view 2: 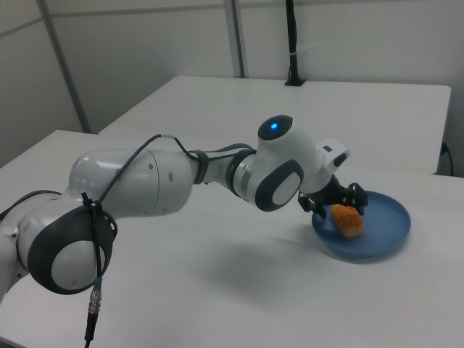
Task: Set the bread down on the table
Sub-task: 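Close the gripper on the orange bread roll and lift it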
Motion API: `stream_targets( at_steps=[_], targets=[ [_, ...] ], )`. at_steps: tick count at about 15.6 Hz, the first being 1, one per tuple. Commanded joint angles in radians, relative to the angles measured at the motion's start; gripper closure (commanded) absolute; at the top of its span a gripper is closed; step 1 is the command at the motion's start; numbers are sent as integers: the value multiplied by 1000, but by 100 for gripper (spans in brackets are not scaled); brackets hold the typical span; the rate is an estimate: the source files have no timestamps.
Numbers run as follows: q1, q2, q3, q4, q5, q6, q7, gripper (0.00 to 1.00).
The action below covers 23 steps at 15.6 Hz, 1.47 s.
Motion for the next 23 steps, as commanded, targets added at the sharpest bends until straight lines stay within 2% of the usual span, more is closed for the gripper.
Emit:
stream_targets(
  at_steps=[1, 3, 4, 7, 12, 16, 23],
  targets=[
    [-12, 25, -9, 28, 31, 26, -48, 0],
    [-10, 32, -9, 27, 31, 52, -48, 0],
    [-10, 38, -12, 27, 31, 70, -48, 8],
    [-9, 46, -12, 27, 29, 92, -56, 53],
    [-6, 46, -12, 25, 31, 94, -79, 100],
    [-10, -12, -12, -10, 33, 92, -73, 100],
    [-2, -319, 17, -270, 42, 86, 45, 100]
  ],
)
